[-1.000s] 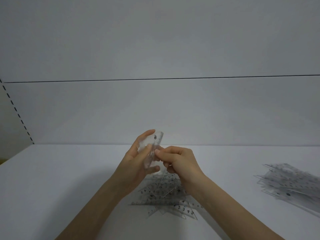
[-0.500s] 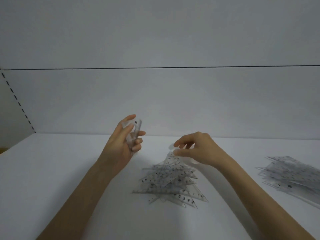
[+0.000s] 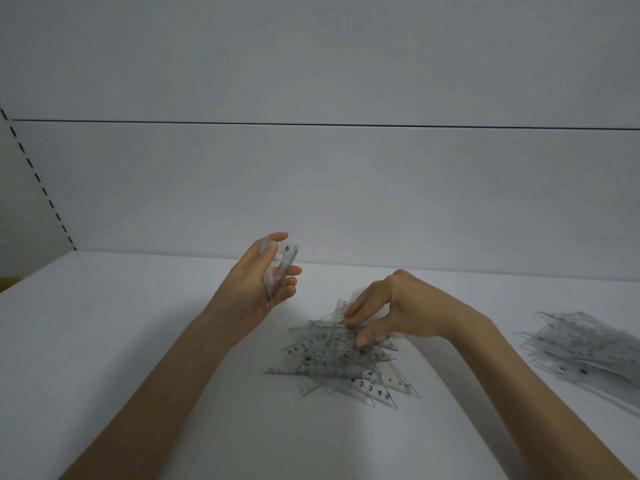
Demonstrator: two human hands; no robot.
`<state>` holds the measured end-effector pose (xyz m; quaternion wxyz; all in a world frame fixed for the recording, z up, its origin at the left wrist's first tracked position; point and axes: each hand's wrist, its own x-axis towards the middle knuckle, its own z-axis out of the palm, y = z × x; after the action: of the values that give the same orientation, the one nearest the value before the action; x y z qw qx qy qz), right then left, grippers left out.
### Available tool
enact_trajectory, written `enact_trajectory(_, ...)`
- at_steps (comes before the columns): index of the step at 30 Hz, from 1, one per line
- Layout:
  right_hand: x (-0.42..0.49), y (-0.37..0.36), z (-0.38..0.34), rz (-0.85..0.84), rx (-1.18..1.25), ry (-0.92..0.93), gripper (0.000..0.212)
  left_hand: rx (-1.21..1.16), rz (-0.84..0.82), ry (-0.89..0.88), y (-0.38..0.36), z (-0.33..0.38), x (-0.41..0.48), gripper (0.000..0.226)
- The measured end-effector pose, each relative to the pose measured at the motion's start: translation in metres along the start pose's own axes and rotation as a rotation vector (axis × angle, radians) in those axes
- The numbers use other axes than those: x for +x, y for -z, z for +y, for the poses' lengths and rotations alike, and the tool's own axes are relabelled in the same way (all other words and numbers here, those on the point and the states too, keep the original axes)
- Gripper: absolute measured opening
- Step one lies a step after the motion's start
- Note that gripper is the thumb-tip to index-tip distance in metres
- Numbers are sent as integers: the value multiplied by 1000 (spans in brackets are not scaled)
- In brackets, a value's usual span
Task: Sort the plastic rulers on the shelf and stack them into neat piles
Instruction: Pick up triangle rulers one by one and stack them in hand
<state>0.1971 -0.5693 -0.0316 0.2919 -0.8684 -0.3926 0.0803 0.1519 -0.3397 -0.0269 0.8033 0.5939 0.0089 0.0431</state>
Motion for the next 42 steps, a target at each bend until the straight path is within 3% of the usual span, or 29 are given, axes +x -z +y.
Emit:
enact_trajectory(6,-2,1,-1,74,-22,61,8,-18,-5,4,-1,0,0,24)
enact_trajectory(9,-1,-1,-5,288,-142,89,9,-33,14,-5,-1,0,0,23)
enact_trajectory(11,-1,1,-11,449,-25,48,14,-61,45,-18,-2,2,1,23)
enact_trajectory(14,-1,4,-16,539,227,-40,17,-145,75,2,-2,6,2,24)
enact_trajectory(19,2,3,-17,695,337,-127,15,-105,18,-10,-5,2,-1,27)
enact_trajectory(24,3,-5,-25,682,460,-128,15,-49,-55,-25,-10,-1,-5,26)
enact_trajectory(28,8,-25,-32,844,107,1,12,-47,-122,-13,-13,-5,-6,28)
enact_trajectory(31,16,-44,-35,826,-198,226,9,-24,-179,-17,-14,-8,-7,33)
enact_trajectory(35,24,-58,-46,920,-460,317,12,-37,-235,-32,-15,-8,-9,41)
enact_trajectory(38,26,-61,-51,966,-506,398,14,-11,-281,-28,-13,-10,-9,43)
enact_trajectory(42,23,-57,-56,756,-385,398,16,26,-286,-45,-9,-8,-7,39)
